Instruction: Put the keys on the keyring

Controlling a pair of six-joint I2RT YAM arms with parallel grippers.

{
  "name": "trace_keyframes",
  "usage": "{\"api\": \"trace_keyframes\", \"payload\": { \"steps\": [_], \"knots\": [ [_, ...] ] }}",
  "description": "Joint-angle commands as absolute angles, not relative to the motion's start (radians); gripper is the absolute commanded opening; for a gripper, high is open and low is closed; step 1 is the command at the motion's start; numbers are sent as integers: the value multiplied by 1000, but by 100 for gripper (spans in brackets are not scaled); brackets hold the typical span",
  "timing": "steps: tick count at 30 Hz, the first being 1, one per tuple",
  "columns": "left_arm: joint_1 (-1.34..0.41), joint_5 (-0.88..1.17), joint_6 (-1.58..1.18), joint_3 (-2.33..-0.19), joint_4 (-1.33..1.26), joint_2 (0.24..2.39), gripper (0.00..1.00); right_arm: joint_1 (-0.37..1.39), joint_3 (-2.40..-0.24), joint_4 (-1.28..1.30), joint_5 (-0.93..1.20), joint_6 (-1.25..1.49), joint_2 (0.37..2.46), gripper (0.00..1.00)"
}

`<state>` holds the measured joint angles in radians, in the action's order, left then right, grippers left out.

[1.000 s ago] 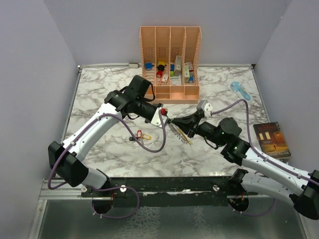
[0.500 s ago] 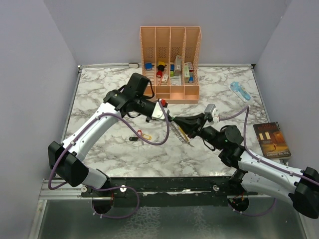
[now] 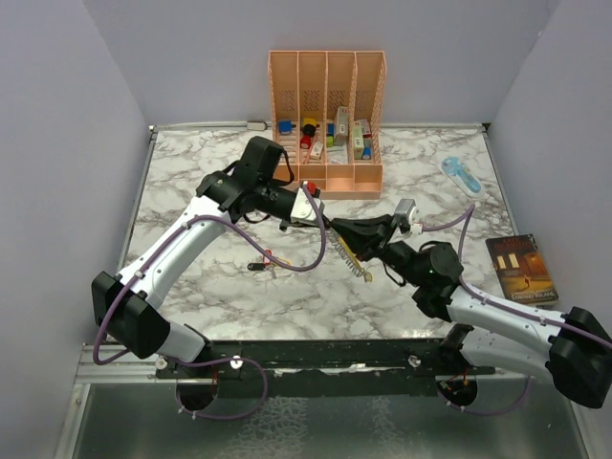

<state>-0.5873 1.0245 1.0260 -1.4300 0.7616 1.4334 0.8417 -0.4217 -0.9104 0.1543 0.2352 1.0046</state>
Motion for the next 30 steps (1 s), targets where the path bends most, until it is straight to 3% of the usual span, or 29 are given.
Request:
{"api": "trace_keyframes", "payload": {
  "steps": [1, 14, 22, 30],
  "knots": [
    [-586, 1076, 987, -1445, 638, 1403, 0, 851, -394, -1000, 188, 273, 1042, 2],
    [-584, 1071, 808, -1417, 489, 1393, 0, 851, -317, -1198, 130, 283, 1074, 2],
    [-580, 1060, 804, -1417, 507, 1379, 19, 852, -303, -1206, 90, 249, 1040, 2],
    [-578, 1071, 788, -1421, 489, 1374, 23, 851, -309, -1189, 74, 242, 1018, 2]
  ]
}}
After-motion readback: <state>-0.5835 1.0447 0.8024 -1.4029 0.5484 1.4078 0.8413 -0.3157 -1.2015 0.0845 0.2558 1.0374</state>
